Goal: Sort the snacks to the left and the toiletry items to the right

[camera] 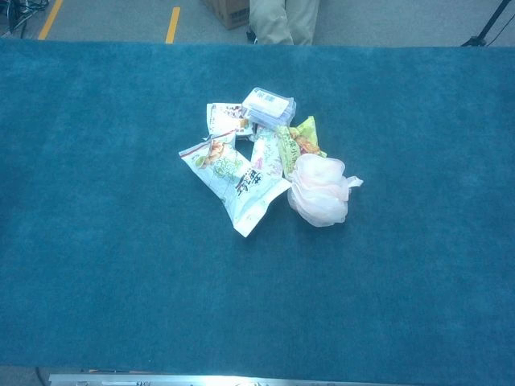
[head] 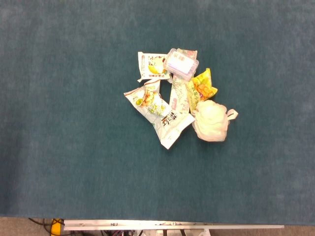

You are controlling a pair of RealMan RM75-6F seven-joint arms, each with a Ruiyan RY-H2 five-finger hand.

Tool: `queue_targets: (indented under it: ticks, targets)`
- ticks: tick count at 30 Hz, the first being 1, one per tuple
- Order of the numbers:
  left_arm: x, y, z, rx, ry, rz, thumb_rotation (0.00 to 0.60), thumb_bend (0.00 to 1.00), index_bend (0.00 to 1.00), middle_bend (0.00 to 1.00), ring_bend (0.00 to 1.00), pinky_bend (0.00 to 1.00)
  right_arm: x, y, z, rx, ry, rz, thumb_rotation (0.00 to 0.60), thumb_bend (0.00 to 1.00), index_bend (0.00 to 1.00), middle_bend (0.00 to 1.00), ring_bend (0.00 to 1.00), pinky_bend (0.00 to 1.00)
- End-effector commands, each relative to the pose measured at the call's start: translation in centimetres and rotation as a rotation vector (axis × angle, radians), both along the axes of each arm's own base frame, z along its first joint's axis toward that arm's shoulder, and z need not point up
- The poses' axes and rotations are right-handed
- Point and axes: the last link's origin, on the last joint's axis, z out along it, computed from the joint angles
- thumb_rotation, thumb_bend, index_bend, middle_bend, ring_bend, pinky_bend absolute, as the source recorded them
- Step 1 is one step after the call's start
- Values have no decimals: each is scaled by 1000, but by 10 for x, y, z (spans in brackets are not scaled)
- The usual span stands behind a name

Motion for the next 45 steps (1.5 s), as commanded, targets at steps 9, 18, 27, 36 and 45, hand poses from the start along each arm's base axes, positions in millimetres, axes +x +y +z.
queue_targets:
  ticks: [9, 18, 27, 36, 45]
  targets:
    - [2, 1, -2, -16, 2, 2, 600, 485, 222, 244, 183, 131, 3, 1, 1, 17, 2, 20, 600, 267, 361, 364, 307, 413]
    - [2, -3, 1, -14, 2, 5, 600, 484, 222, 240, 183, 131, 31, -15, 1, 117, -42, 134, 600, 127, 361, 364, 307, 413]
    - [4, -8, 5, -3, -3, 15, 600, 485, 222, 238, 183, 131, 74, -45, -19, 309, -57, 271, 600, 0, 288, 335, 306, 413]
    - [5, -10, 6, -8, 4, 36, 600, 485, 222, 237, 184, 131, 116, -65, -67, 524, 19, 373, 600, 0, 137, 237, 198, 363]
    - [3, -10, 1, -25, 11, 46, 600, 485, 222, 237, 183, 131, 151, -82, -113, 624, 104, 472, 600, 0, 109, 203, 157, 327]
